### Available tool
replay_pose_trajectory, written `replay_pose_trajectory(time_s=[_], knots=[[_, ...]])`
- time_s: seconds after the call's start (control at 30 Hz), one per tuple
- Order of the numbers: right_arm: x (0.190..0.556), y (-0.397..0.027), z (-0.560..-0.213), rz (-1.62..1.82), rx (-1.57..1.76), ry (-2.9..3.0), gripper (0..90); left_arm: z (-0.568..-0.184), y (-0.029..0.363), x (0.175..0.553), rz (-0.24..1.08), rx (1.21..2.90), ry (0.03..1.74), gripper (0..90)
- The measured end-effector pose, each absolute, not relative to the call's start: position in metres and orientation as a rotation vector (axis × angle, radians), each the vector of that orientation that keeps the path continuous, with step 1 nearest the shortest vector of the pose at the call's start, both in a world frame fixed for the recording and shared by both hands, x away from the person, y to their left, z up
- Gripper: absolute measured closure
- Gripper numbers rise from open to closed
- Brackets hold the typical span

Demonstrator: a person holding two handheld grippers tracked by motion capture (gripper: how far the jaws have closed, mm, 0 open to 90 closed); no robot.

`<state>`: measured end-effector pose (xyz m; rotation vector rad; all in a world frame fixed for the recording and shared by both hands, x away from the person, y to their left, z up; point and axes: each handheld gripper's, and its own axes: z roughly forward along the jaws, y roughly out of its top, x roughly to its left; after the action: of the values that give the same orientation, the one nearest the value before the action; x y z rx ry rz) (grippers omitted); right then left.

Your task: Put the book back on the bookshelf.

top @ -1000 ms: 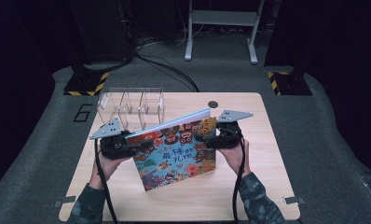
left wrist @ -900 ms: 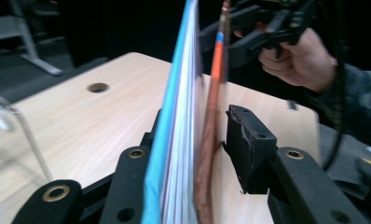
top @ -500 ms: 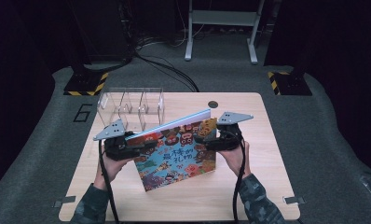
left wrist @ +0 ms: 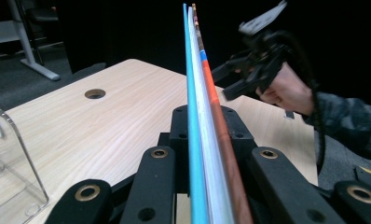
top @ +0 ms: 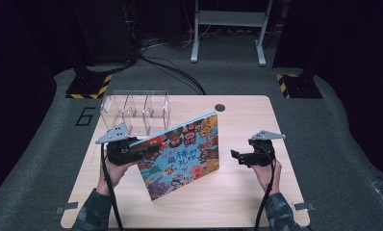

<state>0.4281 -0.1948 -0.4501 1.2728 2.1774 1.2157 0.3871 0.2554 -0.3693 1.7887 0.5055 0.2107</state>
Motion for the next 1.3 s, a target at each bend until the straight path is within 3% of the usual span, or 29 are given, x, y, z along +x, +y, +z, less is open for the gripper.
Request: replay_pose_trajectory(time_s=[0.5,1.3], knots=[[0.458,-0.225,-0.511,1.081,1.526,2.153,0.0,-0.356,0.254,0.384,0.209,1.773,0.505,80.9],[0.463,-0.232,-0.521,1.042,1.569,2.125,0.0,-0.317,0.270,0.378,0.312,1.787,0.547,81.0]])
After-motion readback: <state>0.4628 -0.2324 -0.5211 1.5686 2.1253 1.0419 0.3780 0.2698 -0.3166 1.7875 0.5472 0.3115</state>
